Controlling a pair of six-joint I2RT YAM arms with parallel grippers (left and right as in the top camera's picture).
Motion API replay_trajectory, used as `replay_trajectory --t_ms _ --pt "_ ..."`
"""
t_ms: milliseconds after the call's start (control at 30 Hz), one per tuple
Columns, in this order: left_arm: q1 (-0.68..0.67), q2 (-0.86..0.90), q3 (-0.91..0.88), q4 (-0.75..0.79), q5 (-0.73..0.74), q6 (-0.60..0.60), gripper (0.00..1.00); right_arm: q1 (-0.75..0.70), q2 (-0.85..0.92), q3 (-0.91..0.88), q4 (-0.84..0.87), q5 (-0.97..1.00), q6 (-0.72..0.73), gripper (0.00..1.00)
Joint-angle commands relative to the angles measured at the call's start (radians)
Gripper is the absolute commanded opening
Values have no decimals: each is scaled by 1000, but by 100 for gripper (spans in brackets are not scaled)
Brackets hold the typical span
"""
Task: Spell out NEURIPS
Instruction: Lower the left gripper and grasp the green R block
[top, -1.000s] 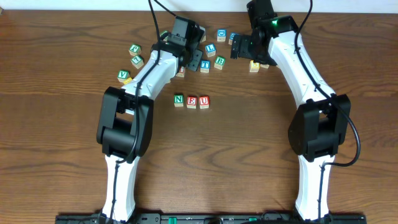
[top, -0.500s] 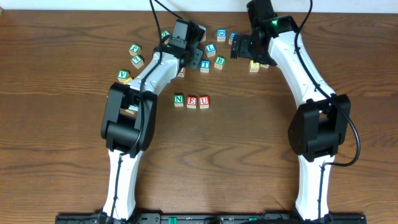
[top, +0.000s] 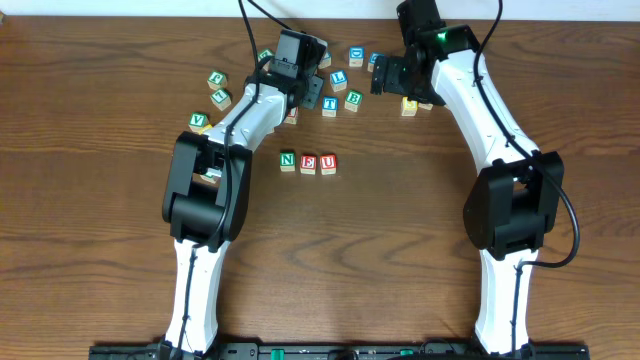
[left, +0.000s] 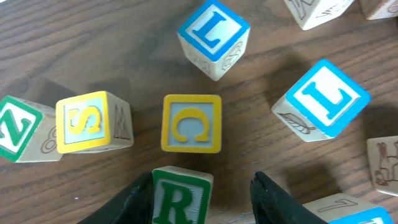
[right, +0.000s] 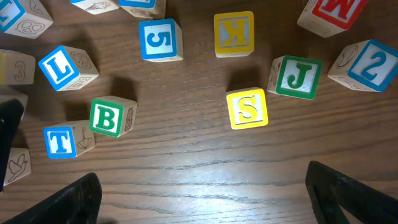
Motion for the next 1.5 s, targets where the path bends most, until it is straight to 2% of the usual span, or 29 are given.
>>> replay_trajectory --t_ms 0,800,1233,1467 --pt "15 11 21 1 -17 6 50 9 -23 22 0 16 4 99" --pt "26 37 18 -6 -17 6 53 9 -23 22 0 16 4 99" --pt "26 34 19 -7 -17 6 34 9 -23 22 0 16 4 99" --pt "26 -17 19 -11 -17 -6 32 10 -23 22 0 16 4 99"
